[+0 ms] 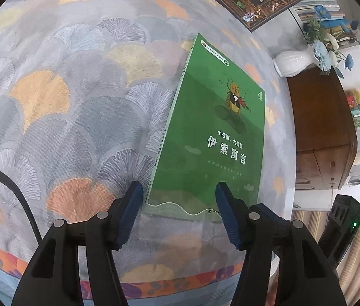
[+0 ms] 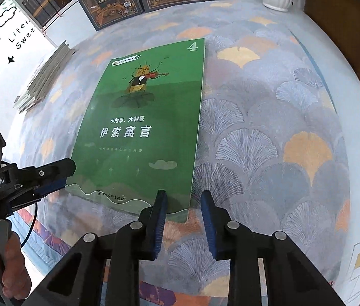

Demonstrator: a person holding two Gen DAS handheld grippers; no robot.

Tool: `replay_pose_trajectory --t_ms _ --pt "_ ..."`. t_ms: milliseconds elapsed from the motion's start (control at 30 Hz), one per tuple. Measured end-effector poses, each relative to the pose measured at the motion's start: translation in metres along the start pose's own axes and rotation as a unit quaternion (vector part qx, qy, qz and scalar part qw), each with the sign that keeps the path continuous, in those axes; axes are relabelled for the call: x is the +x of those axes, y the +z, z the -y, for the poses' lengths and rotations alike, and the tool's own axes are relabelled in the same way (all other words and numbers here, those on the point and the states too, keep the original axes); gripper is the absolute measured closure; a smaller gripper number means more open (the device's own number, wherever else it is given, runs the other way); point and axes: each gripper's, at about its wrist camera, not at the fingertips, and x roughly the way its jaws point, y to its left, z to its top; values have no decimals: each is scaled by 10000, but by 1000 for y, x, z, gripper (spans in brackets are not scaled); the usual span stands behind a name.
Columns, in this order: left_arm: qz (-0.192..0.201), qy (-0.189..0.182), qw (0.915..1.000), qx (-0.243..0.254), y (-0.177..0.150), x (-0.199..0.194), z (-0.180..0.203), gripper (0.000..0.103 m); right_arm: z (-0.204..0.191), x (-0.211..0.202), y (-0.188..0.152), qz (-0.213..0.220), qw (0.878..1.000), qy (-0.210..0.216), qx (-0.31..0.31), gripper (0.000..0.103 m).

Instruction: Organize books

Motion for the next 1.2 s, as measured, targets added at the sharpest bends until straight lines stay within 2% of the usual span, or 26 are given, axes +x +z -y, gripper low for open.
replay_pose_trajectory --t_ms 100,200,300,367,467,500,533,567,600,667,700,767,800,933,1033,1100,1200 --pt "-5 -45 10000 -22 0 -2 1 52 -5 2 -2 -6 10000 30 -43 76" --pt "-19 -320 9995 -70 0 -7 3 52 -5 3 -2 -15 10000 15 -50 75" --pt "13 -805 9965 -207 2 -16 0 52 4 4 -1 -44 9997 197 150 75" --pt "13 -1344 9897 -490 5 -21 -7 52 10 4 0 -39 9991 323 285 75" --pt "-164 -2220 9689 -1078 11 -16 -14 52 13 4 0 -38 9985 429 325 75" --pt "-171 -2282 9667 -1143 11 -13 -14 52 13 3 0 -30 9986 436 311 75" --pt "-169 -2233 9678 -1151 11 -10 -12 54 12 3 -1 -30 9986 437 298 75" --pt "-152 -2005 9738 -1059 11 -5 -9 57 12 3 -1 -35 9987 432 281 75" --pt "-158 -1779 9793 -958 11 -1 -7 66 12 3 -1 -39 9988 423 261 75" --pt "-218 -1444 9865 -747 9 10 -1 92 12 3 -1 -39 9988 424 241 75" --pt "-223 -1300 9893 -629 10 13 3 97 13 3 -1 -37 9987 438 248 75" --pt "-187 -1098 9927 -464 12 15 11 97 15 3 -1 -72 9983 502 275 75" --pt "-225 -1128 9925 -424 14 16 14 97 17 2 0 -115 9980 565 276 75" --pt "-525 -1693 9823 -604 24 21 25 97 38 2 2 -370 9910 1081 703 75" --pt "-565 -1828 9793 -659 26 20 31 97 62 3 -1 -463 9762 1635 1349 74" --pt "-580 -1768 9805 -637 26 22 34 97 67 3 -2 -473 9723 1719 1511 74" --pt "-651 -1711 9804 -727 27 26 32 97 64 3 -2 -473 9752 1609 1447 74"
